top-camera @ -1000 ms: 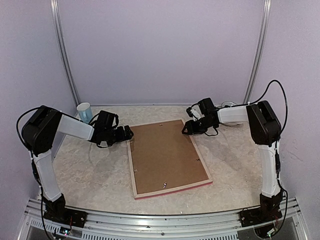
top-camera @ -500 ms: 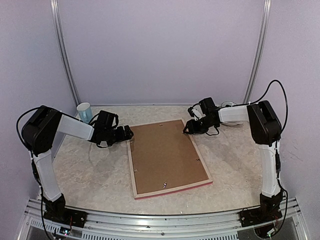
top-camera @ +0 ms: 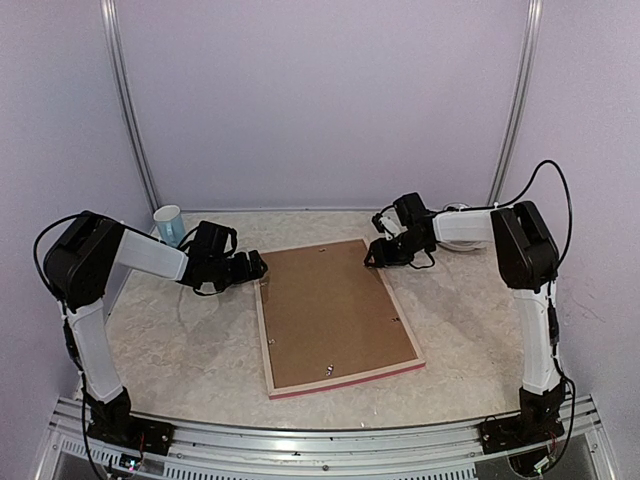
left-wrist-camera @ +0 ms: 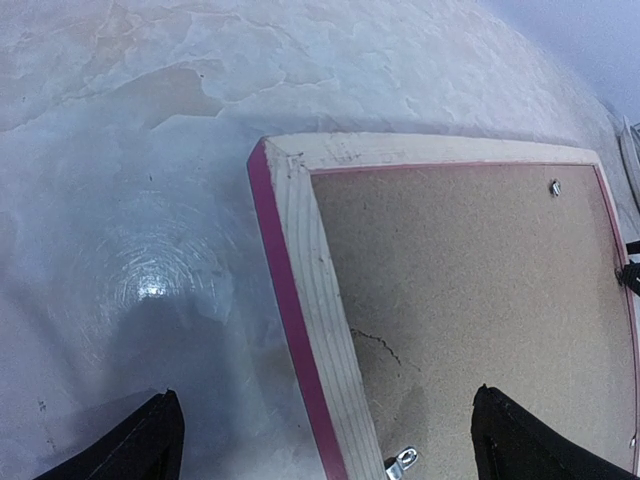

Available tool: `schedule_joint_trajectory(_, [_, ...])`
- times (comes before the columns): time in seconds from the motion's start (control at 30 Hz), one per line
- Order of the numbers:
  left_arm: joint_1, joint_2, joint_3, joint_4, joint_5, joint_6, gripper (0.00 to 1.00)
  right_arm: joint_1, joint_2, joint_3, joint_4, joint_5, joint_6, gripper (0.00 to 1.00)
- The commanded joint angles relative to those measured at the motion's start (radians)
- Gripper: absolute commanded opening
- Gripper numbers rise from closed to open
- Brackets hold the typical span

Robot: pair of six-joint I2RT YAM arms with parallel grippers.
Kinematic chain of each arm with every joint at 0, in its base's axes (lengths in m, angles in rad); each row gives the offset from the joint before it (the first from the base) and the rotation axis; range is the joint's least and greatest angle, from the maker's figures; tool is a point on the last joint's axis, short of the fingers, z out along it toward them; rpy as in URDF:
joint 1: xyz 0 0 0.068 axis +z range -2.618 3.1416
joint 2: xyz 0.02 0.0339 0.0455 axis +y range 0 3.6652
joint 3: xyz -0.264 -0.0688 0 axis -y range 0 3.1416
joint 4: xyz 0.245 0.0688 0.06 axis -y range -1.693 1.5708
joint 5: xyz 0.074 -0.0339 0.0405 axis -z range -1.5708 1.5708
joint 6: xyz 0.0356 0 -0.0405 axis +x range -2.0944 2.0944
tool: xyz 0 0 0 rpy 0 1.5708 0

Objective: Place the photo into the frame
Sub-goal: Press the fastener onto the backboard.

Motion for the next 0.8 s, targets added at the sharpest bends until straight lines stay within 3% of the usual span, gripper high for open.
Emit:
schedule_joint_trajectory(0.0, [0.007, 0.038, 0.004, -0.043, 0.026, -0.016, 0.99, 0.021, 0.035, 0.032, -0.052, 0.021, -0.019, 0.56])
schedule_joint_trajectory(0.33, [0.009, 0.038, 0.004, -0.043, 0.028, -0.016, 0.99, 0.022, 0.046, 0.035, -0.065, 0.057, -0.005, 0.49])
schedule_joint_trajectory(0.47, [0.011, 0.037, 0.004, -0.043, 0.028, -0.017, 0.99, 0.022, 0.049, 0.038, -0.069, 0.067, -0.003, 0.38])
schedule_joint_trajectory(0.77, [0.010, 0.038, 0.004, -0.042, 0.029, -0.017, 0.99, 0.022, 0.058, 0.039, -0.092, 0.112, 0.002, 0.37])
